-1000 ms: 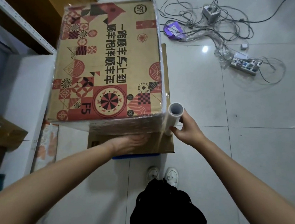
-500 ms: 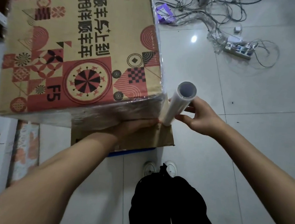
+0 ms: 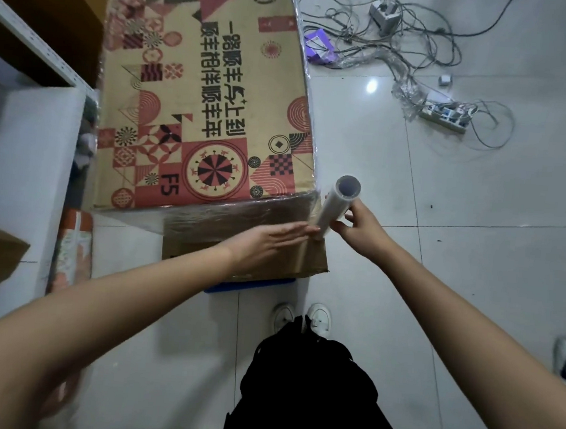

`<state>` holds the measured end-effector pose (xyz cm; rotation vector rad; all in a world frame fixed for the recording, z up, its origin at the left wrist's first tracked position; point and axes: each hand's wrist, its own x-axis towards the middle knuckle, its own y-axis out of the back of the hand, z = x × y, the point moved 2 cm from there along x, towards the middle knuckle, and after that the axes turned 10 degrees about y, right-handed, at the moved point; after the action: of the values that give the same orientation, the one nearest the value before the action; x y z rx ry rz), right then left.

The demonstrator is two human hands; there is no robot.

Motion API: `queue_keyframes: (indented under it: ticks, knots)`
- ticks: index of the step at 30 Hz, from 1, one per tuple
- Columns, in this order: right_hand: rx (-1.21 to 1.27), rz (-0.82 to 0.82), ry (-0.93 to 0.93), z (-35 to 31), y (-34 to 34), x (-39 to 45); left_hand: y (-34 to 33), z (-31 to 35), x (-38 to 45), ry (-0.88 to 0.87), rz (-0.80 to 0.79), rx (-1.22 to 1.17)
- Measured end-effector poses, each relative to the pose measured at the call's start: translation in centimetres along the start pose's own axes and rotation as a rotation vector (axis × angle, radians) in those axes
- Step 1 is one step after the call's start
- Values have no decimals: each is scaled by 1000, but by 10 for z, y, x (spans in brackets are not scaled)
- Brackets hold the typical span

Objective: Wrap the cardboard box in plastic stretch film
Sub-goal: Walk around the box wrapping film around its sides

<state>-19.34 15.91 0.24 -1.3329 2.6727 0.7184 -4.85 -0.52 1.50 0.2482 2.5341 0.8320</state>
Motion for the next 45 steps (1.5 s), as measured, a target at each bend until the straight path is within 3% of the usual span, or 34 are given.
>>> queue_keyframes:
  ticks: [3, 5, 9, 12, 14, 16, 19, 23, 28, 31, 34, 37, 45]
  knots:
    - [23, 53, -34, -6, -4, 0, 2, -25, -7, 45, -51, -15]
    - [35, 77, -57, -8, -7, 0, 1, -38, -8, 84, 3, -2]
    - [34, 99, -83, -12, -10, -2, 1, -28, -9, 2, 17, 131]
    - [9, 89, -93, -17, -10, -4, 22, -37, -10, 95, 67, 18]
    - [-50, 115, -105, -21, -9, -3, 29, -33, -10, 54, 76, 4]
    - [-106, 162, -110, -26, -7, -2, 39, -39, -15, 171, 134, -66]
    - [-159, 198, -160, -32, -4, -3, 51, -53, -23, 302, 122, -214]
    - [-202, 203, -128, -33, -1, -6, 54, -54, -24, 314, 89, -273]
    - [-149, 137, -75, -31, 9, -5, 65, -47, -21, 375, 165, -460]
    - [-108, 103, -51, -30, 13, -1, 90, -49, -18, 590, 286, -737]
    - [-84, 11, -18, -26, 17, 5, 102, -54, -10, 806, 168, -847]
    - [-71, -89, 43, -22, 25, 14, 107, -53, -2, 894, 57, -915]
    - [-145, -453, 227, -20, 61, 27, 126, -52, 18, 1209, 16, -1115]
